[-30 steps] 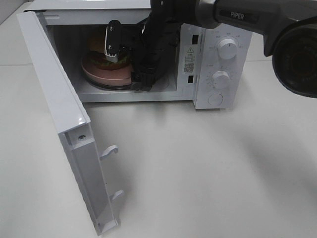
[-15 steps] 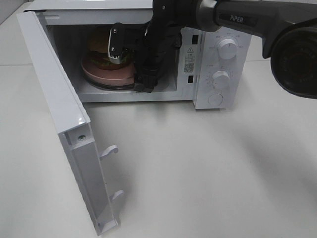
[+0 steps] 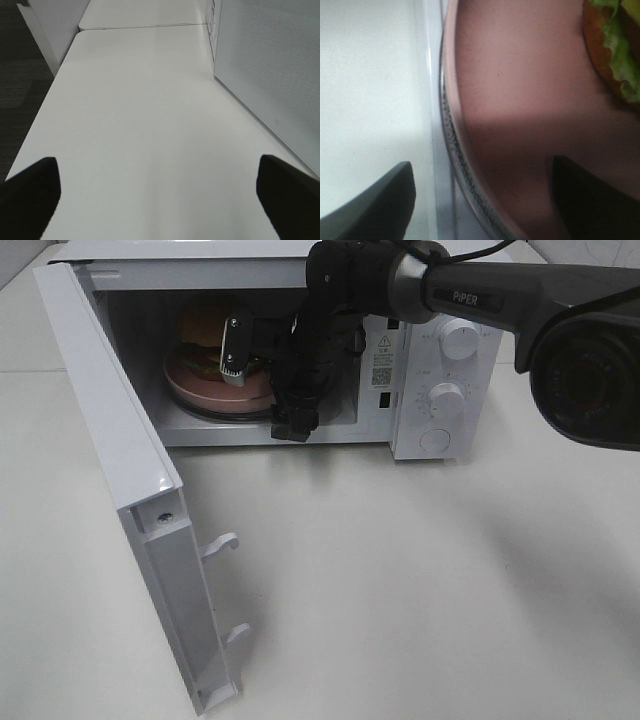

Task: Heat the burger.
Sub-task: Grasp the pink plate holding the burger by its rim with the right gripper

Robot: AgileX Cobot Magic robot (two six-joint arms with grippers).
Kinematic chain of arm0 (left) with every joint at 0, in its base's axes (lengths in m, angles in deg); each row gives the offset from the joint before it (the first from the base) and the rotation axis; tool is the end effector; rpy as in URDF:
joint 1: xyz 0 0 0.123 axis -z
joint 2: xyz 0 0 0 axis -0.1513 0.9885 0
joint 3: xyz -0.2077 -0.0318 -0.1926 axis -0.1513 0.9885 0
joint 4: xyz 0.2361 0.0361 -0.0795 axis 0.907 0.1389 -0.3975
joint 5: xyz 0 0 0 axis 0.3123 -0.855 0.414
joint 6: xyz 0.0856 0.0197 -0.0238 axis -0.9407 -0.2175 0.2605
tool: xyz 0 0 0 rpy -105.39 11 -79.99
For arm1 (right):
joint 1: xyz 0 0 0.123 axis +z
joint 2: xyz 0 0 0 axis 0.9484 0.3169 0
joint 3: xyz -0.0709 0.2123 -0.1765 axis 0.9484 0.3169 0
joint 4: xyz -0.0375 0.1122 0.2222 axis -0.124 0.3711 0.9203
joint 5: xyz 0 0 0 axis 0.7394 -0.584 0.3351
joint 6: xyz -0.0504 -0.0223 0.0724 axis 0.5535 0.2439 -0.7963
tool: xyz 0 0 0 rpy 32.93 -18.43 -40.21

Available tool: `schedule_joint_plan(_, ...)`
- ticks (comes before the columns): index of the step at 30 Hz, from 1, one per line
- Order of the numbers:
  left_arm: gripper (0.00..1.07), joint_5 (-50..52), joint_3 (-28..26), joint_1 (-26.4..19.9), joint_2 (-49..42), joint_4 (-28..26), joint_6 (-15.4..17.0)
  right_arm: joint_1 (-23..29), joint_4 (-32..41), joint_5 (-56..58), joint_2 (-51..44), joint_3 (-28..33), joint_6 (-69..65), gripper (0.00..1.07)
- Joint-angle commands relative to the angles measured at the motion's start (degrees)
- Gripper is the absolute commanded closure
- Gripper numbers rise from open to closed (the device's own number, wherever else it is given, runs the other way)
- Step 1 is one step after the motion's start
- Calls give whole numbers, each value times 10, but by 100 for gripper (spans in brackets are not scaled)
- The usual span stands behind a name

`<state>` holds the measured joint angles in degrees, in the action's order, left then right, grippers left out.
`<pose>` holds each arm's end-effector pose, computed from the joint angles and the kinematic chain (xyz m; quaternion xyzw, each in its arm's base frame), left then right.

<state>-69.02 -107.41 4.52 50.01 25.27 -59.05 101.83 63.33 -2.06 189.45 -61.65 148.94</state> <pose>-0.0049 -0.0026 0.2789 0.0127 0.8469 0.0330 0.5306 0.4697 0.2801 0.1411 -0.6725 0.6841 -0.0426 0.2792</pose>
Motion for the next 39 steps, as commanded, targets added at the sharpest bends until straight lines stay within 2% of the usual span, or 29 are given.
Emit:
schedule_joint_plan(1, 6, 5, 2, -2, -11, 2, 2, -2, 10, -3, 1, -3, 10, 31)
schedule_joint_plan(29, 6, 5, 2, -2, -11, 2, 2, 6, 35, 1, 21, -3, 23, 33)
schedule_joint_plan(32, 6, 5, 2, -2, -11, 2, 2, 6, 35, 5, 21, -3, 30, 39)
schedule_joint_plan(34, 6, 5, 2, -2, -11, 2, 2, 6, 35, 19, 21, -3, 30, 55)
schedule_joint_plan(35, 6, 5, 2, -2, -11, 2, 2, 6, 35, 19, 21, -3, 30, 55)
schedule_joint_plan(36, 6, 5, 2, -2, -11, 2, 2, 6, 35, 21, 21, -3, 30, 61)
schedule_joint_plan(37, 6, 5, 2, -2, -11, 2, 2, 6, 35, 28, 21, -3, 30, 72)
schedule_joint_plan(38, 6, 5, 2, -2, -11, 2, 2, 6, 35, 28, 21, -3, 30, 72)
schedule_joint_plan(39, 6, 5, 2, -2, -11, 2, 2, 6, 35, 37, 21, -3, 30, 79)
